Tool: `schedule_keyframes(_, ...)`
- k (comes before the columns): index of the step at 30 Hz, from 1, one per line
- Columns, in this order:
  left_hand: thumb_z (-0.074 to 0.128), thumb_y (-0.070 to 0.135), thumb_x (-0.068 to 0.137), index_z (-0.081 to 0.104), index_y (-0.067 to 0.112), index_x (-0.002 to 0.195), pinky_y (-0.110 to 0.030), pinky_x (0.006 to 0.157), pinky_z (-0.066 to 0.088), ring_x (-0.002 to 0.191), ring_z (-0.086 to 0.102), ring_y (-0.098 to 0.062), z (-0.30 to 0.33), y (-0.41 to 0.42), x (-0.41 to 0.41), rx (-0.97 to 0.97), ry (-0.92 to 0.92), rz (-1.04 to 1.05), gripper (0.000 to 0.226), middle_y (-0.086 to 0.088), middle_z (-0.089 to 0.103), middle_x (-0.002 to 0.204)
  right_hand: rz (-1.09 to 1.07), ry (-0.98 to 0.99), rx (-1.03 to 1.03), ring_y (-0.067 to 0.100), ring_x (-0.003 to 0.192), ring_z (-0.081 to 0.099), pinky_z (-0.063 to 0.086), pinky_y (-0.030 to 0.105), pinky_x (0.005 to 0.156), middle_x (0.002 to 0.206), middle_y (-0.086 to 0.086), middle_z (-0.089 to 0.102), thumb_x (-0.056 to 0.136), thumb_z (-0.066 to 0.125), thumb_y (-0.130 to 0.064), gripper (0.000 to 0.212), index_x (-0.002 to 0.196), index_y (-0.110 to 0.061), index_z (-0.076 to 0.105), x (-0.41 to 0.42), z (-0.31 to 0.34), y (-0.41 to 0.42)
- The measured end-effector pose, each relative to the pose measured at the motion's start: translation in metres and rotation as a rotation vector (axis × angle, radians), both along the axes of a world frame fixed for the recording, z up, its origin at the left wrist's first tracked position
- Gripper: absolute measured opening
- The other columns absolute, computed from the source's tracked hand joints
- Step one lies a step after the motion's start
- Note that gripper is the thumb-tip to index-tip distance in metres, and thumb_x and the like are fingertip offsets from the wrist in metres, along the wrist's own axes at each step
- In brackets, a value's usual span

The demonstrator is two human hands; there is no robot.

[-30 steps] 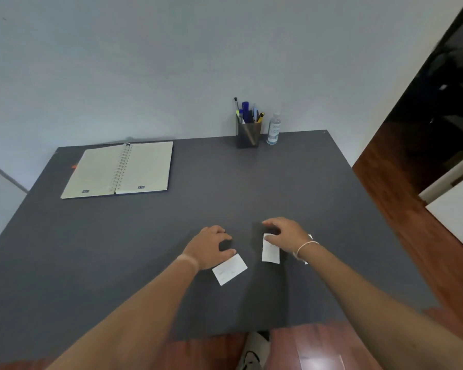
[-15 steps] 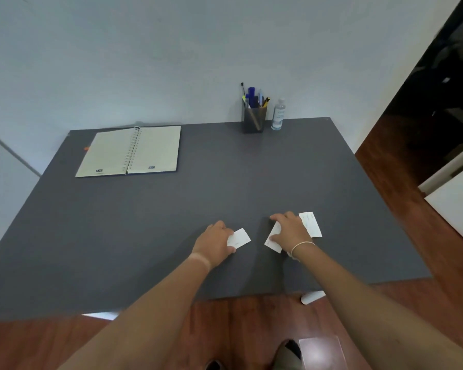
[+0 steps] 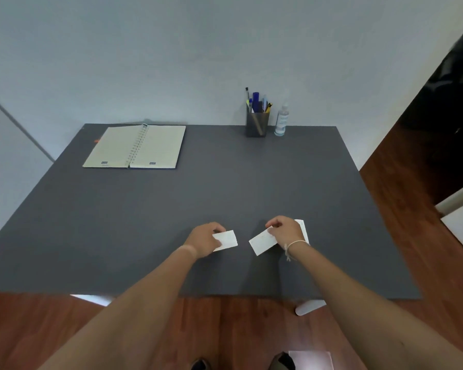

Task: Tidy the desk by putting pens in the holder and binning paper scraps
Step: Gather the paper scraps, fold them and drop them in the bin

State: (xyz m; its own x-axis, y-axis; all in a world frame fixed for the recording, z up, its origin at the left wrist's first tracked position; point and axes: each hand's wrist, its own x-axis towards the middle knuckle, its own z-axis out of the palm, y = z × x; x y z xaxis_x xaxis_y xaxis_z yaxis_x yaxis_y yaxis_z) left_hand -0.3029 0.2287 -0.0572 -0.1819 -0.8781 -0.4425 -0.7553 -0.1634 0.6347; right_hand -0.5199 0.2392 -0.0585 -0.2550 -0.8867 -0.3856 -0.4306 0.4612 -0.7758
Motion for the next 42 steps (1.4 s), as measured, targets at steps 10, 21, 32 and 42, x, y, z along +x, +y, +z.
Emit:
schedule_keyframes(10,0.041,-0.006,0.086,0.059,0.007,0.121,-0.017,0.062,0.051,0.096,0.055,-0.019,0.021,-0.006,-0.022,0.056,0.300,0.262,0.042,-0.005,0.056,0.110,-0.061,-0.301,-0.104,0.009,0.065,0.052,0.043,0.020,0.062,0.070,-0.005,0.058,0.081,0.059,0.000,0.014,0.079,-0.013,0.064,0.006,0.030,-0.004)
schedule_keyframes(21,0.056,0.010,0.088,0.066,0.016,0.102,-0.019,0.067,0.054,0.079,0.061,-0.012,0.028,-0.007,-0.034,0.231,0.522,0.219,0.018,0.000,0.064,0.090,-0.121,-0.311,-0.105,0.018,0.077,0.059,0.050,0.035,0.079,0.075,-0.002,0.064,0.078,0.063,-0.005,0.021,0.065,-0.022,0.062,0.021,0.027,0.003)
schedule_keyframes(32,0.051,0.006,0.089,0.065,0.015,0.100,-0.023,0.073,0.050,0.085,0.059,-0.016,0.024,-0.004,-0.038,0.191,0.476,0.218,0.020,-0.003,0.063,0.095,0.207,0.257,-0.097,0.019,0.120,0.049,0.035,0.021,0.096,0.133,0.001,0.054,0.081,0.055,-0.004,0.041,0.121,-0.017,0.059,-0.048,0.013,-0.002)
schedule_keyframes(42,0.050,0.004,0.089,0.064,0.014,0.099,-0.022,0.071,0.052,0.084,0.060,-0.015,0.021,-0.009,-0.044,0.208,0.481,0.236,0.021,-0.003,0.064,0.094,0.571,0.625,0.123,0.024,0.140,0.021,0.032,0.039,0.108,0.151,-0.003,0.027,0.078,0.046,0.008,0.072,0.140,-0.026,0.032,-0.066,-0.004,-0.004)
